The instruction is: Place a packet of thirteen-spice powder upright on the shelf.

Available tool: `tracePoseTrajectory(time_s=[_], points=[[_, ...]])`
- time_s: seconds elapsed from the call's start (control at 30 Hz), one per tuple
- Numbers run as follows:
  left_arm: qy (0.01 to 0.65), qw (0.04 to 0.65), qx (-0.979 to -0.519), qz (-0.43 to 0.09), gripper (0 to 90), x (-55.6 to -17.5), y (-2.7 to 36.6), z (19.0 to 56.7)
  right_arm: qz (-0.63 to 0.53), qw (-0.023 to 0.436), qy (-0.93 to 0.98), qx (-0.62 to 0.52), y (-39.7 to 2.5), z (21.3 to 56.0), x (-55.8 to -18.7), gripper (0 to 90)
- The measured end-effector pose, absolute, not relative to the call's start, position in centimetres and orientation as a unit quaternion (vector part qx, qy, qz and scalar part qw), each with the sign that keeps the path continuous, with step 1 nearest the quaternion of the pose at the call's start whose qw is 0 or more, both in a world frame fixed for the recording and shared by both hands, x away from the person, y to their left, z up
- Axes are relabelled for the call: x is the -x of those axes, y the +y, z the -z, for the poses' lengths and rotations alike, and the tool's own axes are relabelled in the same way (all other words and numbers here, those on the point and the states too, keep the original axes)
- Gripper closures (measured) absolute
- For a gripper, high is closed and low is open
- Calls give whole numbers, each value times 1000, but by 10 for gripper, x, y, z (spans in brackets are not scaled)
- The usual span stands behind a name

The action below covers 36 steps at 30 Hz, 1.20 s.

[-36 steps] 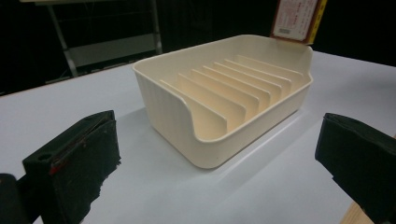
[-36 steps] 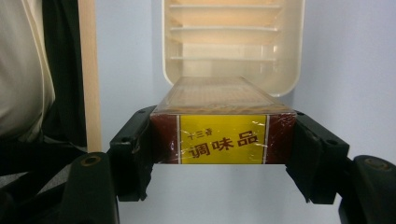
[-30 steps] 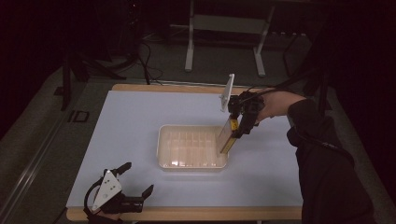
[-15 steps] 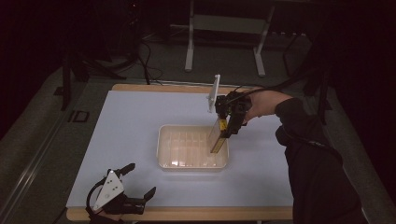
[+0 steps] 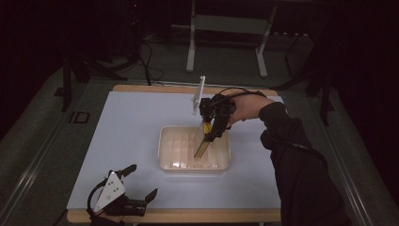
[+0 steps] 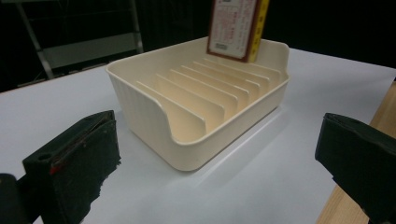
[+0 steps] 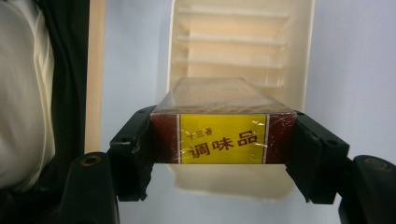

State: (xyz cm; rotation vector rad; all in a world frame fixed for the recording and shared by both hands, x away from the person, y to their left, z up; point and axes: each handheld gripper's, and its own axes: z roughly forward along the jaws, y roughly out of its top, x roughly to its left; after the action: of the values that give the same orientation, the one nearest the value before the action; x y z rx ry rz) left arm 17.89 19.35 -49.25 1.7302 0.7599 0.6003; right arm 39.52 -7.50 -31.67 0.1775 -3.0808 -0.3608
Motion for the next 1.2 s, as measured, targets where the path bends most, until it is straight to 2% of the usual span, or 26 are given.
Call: tracePoseTrajectory(time_s=[0.6, 1.2], points=[[319, 549, -729, -255, 0, -179, 195, 492, 165, 19, -985, -44, -55, 328, -404, 318], [318, 549, -730, -254, 0, -179, 194, 492, 156, 34, -987, -34, -48, 351, -405, 319]])
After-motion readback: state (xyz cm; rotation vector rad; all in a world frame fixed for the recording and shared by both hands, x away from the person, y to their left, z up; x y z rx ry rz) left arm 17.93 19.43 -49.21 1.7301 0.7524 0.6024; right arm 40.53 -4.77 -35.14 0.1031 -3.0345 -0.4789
